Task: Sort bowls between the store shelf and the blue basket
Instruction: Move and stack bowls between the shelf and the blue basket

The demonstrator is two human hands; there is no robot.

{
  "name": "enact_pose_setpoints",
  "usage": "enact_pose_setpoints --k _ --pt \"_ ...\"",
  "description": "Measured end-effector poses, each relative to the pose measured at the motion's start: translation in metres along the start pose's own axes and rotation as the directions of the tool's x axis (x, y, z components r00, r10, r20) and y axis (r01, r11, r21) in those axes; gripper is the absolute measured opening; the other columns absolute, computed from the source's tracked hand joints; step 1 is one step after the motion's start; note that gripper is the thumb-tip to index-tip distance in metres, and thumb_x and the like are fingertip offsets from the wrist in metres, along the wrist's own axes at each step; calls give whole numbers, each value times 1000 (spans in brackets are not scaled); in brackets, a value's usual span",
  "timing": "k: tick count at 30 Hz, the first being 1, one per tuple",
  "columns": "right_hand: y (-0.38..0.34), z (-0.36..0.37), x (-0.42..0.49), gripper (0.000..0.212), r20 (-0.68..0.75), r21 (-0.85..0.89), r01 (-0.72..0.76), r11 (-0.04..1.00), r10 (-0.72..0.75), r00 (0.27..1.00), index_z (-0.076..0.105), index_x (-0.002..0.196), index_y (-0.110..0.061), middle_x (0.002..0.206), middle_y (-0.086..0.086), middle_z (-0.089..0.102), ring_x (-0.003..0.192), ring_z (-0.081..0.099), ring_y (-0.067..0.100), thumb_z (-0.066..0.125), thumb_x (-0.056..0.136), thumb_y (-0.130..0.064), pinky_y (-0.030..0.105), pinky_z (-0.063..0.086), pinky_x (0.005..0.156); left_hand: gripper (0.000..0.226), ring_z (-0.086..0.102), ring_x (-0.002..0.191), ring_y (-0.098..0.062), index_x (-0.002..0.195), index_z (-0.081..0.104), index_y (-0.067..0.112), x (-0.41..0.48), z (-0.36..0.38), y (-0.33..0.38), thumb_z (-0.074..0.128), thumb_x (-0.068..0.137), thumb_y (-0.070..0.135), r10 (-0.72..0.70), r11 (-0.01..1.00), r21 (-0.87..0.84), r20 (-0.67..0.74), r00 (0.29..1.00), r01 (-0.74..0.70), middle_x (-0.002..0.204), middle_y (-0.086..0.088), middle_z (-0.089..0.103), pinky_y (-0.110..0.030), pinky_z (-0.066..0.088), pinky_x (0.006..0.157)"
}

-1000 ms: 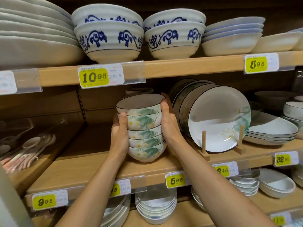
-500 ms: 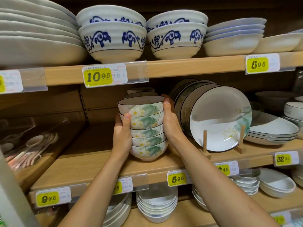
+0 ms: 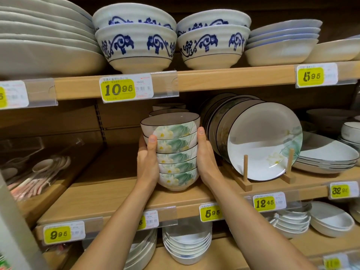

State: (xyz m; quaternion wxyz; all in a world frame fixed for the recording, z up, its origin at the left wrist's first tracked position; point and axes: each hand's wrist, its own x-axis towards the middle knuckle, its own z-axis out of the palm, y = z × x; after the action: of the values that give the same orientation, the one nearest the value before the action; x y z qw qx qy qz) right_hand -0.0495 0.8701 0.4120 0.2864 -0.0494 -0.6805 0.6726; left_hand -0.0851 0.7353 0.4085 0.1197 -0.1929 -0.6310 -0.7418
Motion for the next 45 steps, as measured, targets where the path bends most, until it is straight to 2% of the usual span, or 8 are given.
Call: enact_pose_setpoints --k 8,16,24,29,32,35,39,45 --pt "1 1 1 108 0 -5 40 999 -40 999 68 105 -1 105 11 72 104 66 27 30 61 -93 50 48 98 112 70 99 -17 127 57 16 0 0 0 40 53 98 2 1000 22 -9 1000 -2 107 -3 73 -46 55 90" --pt "-1 3 -2 120 -48 -30 28 999 -29 998 66 108 -5 109 13 70 107 64 28 28 49 -103 50 46 100 111 70 98 -17 128 56 18 -1 0 1 41 53 98 -27 1000 1 10 1000 27 108 -3 73 -46 56 88" --pt "-2 4 -8 82 -34 12 45 999 -44 998 75 90 -32 106 0 74 107 66 20 34 61 -97 48 46 102 104 67 107 -23 133 52 22 0 -6 4 49 58 93 -61 997 -36 138 989 67 117 -5 70 -50 50 97" --pt "-4 3 -11 105 -123 -31 4 1000 -8 992 61 127 -23 128 1 63 121 55 18 23 62 -97 45 37 111 103 69 103 -20 132 55 20 -5 -15 16 57 56 89 -80 993 -70 232 969 99 112 -3 73 -46 51 97" --pt "-6 3 -23 82 -232 -32 6 999 -14 973 52 134 -28 136 -6 55 122 49 12 23 79 -82 37 35 108 93 68 103 -6 129 55 28 -8 -24 21 53 59 89 -76 994 -61 220 973 91 112 9 72 -36 51 95" --pt "0 0 -33 54 -306 -49 20 999 -34 951 48 134 -27 134 -7 54 125 50 17 29 96 -61 40 39 106 57 60 95 12 109 56 46 -11 -36 23 46 66 82 -110 988 -83 187 976 127 100 29 67 -25 42 90" --pt "-4 -5 -53 24 -330 32 14 999 -3 944 61 102 -32 108 -13 65 109 61 8 38 101 -40 31 50 91 61 53 109 6 118 51 43 -23 -52 24 48 71 82 -139 971 -157 235 962 179 118 22 57 -27 41 95" --pt "-1 -6 -91 25 -349 75 1 997 26 937 69 98 -26 106 -9 72 104 65 4 44 100 -29 29 55 82 70 54 125 -11 134 54 20 -46 -76 18 43 81 64 -216 894 -313 325 921 321 133 4 60 -42 44 104"
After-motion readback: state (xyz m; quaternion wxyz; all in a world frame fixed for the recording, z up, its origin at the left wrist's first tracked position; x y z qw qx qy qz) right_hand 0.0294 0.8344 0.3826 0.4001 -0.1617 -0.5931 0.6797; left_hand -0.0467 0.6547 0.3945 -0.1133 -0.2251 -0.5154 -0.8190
